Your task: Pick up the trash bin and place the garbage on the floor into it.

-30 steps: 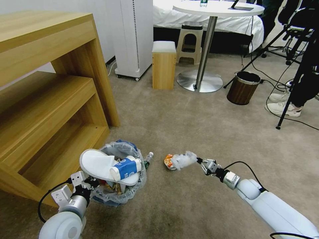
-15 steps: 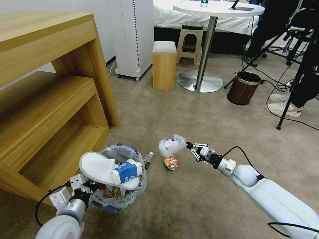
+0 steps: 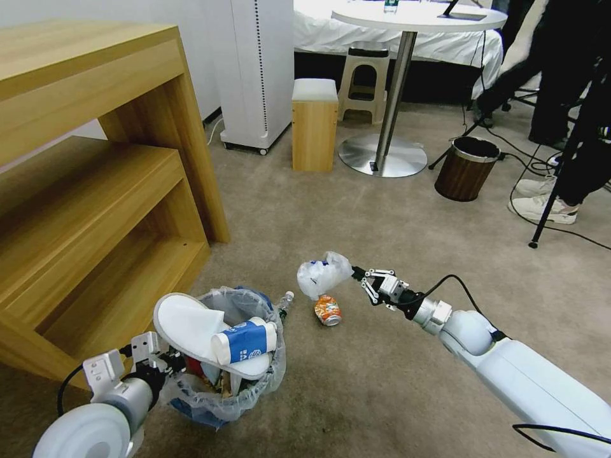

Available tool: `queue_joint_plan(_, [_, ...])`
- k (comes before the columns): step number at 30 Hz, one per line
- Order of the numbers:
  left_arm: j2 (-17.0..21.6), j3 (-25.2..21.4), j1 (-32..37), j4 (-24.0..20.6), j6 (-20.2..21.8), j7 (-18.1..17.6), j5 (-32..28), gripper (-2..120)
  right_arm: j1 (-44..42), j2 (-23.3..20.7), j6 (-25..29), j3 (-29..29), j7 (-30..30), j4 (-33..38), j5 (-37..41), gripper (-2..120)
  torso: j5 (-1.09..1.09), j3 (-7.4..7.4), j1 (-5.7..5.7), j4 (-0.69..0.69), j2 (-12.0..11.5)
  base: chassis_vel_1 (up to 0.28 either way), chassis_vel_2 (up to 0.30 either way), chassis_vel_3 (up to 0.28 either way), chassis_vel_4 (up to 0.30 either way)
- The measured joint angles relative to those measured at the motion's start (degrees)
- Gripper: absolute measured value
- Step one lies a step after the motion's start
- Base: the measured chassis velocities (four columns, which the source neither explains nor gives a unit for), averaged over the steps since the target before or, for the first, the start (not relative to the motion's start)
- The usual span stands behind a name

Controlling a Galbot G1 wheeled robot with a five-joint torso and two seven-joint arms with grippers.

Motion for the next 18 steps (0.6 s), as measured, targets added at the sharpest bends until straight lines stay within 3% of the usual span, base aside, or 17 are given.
queue_joint_plan(6, [3.5, 0.0, 0.2, -0.1, 0.0, -0.9, -2.1, 0, 1.5, 0.1, -0.5, -0.9, 0.3, 1.4, 1.2, 0, -0.01, 0.0, 0.0, 0.0, 0.0, 0.0, 0.0, 0.0, 0.0])
queue_joint_plan(18, [5.8, 0.9, -1.0, 0.4, -0.7, -1.0, -3.5, 0, 4.8, 0.9, -1.9, -3.8, 1.0, 2.8, 2.7, 0, 0.0, 0.0, 0.0, 0.0, 0.0, 0.0, 0.0, 0.0, 0.0])
